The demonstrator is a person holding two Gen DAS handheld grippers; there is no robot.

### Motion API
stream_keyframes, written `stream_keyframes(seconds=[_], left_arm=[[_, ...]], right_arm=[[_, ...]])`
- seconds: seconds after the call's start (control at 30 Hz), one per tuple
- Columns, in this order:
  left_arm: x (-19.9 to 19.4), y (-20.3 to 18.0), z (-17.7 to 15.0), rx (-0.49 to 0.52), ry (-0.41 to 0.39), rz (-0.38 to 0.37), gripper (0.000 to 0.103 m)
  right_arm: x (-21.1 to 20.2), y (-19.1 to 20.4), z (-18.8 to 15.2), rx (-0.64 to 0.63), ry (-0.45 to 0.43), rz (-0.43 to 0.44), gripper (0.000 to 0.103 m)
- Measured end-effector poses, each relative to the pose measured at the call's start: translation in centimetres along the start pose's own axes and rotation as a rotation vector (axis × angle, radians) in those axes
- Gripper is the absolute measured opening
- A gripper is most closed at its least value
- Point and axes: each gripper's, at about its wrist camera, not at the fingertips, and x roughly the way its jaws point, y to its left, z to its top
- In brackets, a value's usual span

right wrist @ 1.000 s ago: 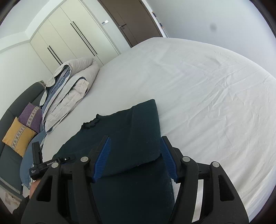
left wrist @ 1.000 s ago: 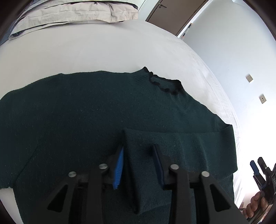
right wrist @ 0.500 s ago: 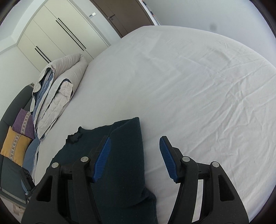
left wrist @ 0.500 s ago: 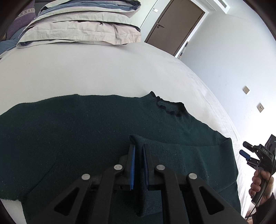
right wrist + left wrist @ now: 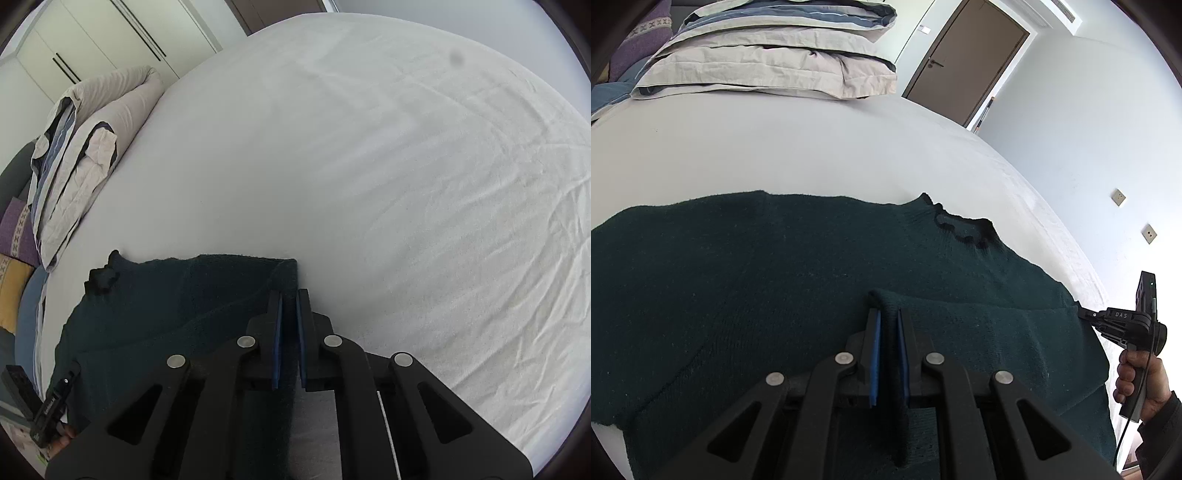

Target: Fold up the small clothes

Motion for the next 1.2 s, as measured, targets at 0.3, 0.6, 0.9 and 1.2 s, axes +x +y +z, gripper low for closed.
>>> stream_keyframes(seconds=[0.3, 0.6, 0.9, 1.2], left_arm=[[0.7, 2.0, 0.0, -0.080, 0.018, -0.079, 0.012], [0.8, 2.4, -0.1, -0.086, 0.015, -0.091, 0.012], [0.7, 2.3, -0.2, -0.088, 0.012, -0.098, 0.012], [0.7, 2.2, -0.2, -0.087, 0.010, -0.098, 0.012]], right_arm=[[-2.4, -2.7, -1.9, 0.128, -0.046, 0.094, 0.009], [-6.8, 0.4, -7.8, -0.062, 0.085, 0.002, 0.016], [-8.9, 1.1, -9.5, -0.048, 0.025, -0.009, 0.018], [-9.8, 0.8, -10.5, -0.043, 0.027, -0.004, 0.053]])
